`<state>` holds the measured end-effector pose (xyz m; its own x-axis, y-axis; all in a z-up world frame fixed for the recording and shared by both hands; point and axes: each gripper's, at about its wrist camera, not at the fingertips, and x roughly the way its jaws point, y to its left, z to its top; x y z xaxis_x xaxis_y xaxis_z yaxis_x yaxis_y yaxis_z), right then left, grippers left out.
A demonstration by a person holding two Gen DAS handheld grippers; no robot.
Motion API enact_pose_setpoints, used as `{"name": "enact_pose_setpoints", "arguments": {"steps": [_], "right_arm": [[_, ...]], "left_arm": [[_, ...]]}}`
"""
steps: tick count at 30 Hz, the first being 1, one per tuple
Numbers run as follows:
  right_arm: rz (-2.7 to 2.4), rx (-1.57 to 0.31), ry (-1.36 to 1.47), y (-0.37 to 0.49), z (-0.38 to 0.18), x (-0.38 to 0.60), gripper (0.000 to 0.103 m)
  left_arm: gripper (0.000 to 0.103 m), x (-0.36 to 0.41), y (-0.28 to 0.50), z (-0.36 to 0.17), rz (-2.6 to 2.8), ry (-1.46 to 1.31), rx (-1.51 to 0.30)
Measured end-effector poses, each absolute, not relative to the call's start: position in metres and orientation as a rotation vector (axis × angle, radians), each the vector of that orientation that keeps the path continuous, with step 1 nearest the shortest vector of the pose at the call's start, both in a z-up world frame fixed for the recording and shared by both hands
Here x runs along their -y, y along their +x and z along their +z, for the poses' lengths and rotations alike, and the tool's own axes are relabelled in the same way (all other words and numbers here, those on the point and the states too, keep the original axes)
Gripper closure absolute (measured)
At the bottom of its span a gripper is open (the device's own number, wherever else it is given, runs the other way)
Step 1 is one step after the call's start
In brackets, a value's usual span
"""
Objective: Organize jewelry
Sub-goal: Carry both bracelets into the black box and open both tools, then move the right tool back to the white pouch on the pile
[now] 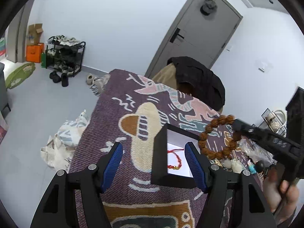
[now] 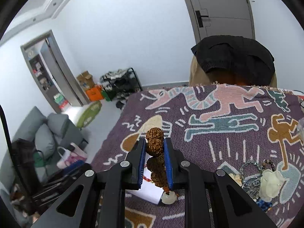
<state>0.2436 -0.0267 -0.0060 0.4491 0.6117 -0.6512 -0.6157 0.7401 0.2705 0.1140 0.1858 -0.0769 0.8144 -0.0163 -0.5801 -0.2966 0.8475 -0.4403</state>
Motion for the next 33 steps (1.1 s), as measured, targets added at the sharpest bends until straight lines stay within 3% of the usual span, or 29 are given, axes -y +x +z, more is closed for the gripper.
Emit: {"name": "enact_pose_setpoints", "arguments": {"steps": [3,5,7,21,23,25,33], "right_arm": [[0.802,-0.897,-0.022,0.246,-0.020,0.008,0.077],[0.858,-0.948,0.002,0.247,-0.026,0.003,0.059],[0.866,-0.946,0.026,0.246,-0.026,0.007,0.052],[0.732,-0.907,0.093,0.241,-0.016,0.108,0.051],[0.701,-0.892,0.103,0.240,-0.015,0.129,0.046],[0.669,-0.879,0.114,0.240,-0.013,0.147,0.040],[0.575,-0.880,0.196,0.243,-0.022,0.210,0.036]], "left_arm": [[0.034,-0.190,0.109,-0.077,0.167,-0.547,-0.602],[0.034,-0.191,0.107,-0.076,0.173,-0.542,-0.601],[0.034,-0.191,0.107,-0.077,0.177,-0.539,-0.602],[0.034,-0.138,0.127,-0.065,0.100,-0.468,-0.625],[0.034,-0.128,0.130,-0.063,0.085,-0.454,-0.628],[0.030,-0.114,0.134,-0.060,0.068,-0.434,-0.631],[0.020,-0.074,0.147,-0.054,0.020,-0.379,-0.628]]}}
